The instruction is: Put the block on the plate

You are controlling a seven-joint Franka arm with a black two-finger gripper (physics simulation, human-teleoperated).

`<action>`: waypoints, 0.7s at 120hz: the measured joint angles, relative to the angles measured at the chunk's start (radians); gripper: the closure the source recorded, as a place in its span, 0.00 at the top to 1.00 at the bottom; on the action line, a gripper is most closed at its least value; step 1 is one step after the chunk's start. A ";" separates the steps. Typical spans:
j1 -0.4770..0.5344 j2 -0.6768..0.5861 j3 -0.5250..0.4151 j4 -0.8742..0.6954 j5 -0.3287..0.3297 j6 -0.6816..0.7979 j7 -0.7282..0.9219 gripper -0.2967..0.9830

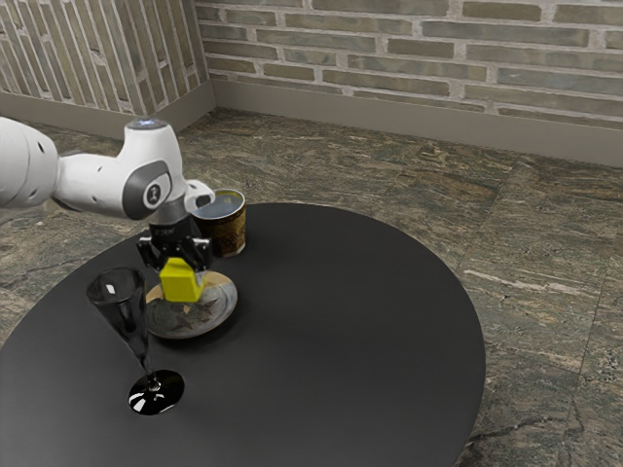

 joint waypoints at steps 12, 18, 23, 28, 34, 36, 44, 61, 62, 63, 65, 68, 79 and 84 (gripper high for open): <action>0.014 0.013 -0.017 0.001 -0.005 -0.001 0.009 0.56; 0.018 0.022 -0.020 0.001 -0.008 -0.001 0.012 0.56; 0.020 0.029 -0.023 0.001 -0.009 0.000 0.015 0.56; 0.030 0.035 -0.034 0.001 -0.010 0.000 0.018 0.56; 0.036 0.038 -0.042 0.001 -0.011 0.001 0.021 0.56; 0.037 0.039 -0.043 0.001 -0.011 0.001 0.022 0.56; 0.040 0.040 -0.046 0.001 -0.011 0.001 0.025 0.57; 0.042 0.040 -0.046 0.003 -0.010 0.001 0.043 0.66; 0.042 0.039 -0.046 0.003 -0.010 0.001 0.044 0.66; 0.042 0.039 -0.046 0.004 -0.010 0.001 0.045 0.67; 0.042 0.038 -0.046 0.004 -0.010 0.001 0.047 0.67; 0.042 0.036 -0.046 0.005 -0.010 0.001 0.050 0.68; 0.041 0.028 -0.046 0.004 -0.010 0.001 0.059 0.71; 0.040 0.023 -0.046 0.004 -0.009 0.000 0.063 0.72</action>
